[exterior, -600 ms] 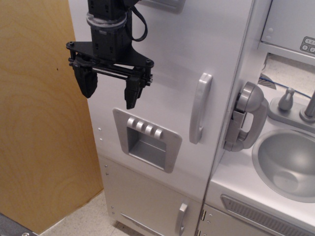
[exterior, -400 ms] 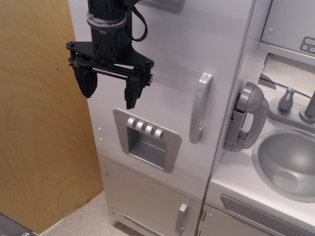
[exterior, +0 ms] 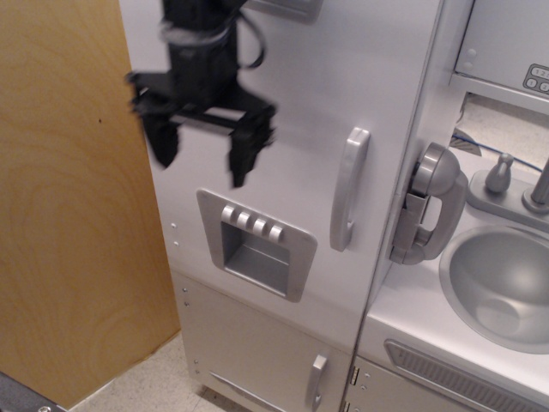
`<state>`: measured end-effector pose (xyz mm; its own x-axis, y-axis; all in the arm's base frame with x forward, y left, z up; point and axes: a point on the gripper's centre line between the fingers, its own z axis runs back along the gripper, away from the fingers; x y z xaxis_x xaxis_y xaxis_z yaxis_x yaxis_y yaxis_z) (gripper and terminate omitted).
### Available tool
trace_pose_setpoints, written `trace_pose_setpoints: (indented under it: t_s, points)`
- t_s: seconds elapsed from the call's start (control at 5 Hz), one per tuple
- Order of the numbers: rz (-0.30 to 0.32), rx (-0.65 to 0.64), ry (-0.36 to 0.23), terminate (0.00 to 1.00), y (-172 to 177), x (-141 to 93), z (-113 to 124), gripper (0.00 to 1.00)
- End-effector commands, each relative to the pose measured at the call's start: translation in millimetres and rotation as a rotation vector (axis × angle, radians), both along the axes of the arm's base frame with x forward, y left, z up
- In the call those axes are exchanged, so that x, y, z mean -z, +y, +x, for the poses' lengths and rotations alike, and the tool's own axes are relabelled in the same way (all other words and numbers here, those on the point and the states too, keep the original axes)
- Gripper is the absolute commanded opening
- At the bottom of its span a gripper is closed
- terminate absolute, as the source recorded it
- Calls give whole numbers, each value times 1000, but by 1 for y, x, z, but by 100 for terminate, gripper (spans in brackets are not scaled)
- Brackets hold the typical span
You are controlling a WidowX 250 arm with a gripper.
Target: Open fridge
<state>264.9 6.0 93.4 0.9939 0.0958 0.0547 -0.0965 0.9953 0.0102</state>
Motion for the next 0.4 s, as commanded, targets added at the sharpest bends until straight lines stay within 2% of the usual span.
trace_pose_setpoints:
  t_s: [0.0, 0.2]
  points:
    - [7, 50, -73, 0, -43, -9, 41, 100]
    - [22, 107, -170, 0, -74, 14, 22, 100]
